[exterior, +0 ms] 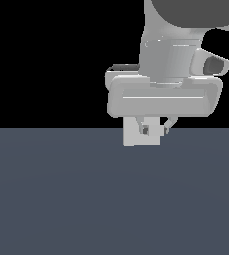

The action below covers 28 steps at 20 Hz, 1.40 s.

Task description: Plug the charger into the wall socket.

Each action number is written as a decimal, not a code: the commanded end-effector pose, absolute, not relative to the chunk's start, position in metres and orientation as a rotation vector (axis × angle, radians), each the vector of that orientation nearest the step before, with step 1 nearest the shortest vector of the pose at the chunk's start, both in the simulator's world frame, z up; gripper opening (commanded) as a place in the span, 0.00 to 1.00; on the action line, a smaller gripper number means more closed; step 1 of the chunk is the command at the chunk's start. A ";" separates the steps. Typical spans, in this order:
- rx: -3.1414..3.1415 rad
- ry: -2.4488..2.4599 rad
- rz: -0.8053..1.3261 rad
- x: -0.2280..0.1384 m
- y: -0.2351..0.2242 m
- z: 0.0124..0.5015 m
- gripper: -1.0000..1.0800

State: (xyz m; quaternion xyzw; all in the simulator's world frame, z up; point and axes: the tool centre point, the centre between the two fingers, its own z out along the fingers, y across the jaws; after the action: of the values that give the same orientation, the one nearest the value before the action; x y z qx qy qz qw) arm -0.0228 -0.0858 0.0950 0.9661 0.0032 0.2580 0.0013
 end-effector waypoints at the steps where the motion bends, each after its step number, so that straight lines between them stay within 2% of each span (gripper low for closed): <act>1: 3.038 0.044 0.811 -0.022 -0.085 0.097 0.00; 28: 3.058 0.141 0.804 -0.017 -0.083 0.100 0.00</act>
State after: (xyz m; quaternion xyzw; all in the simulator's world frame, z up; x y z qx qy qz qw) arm -0.0190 -0.0836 0.1003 0.9662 0.0446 0.2538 -0.0118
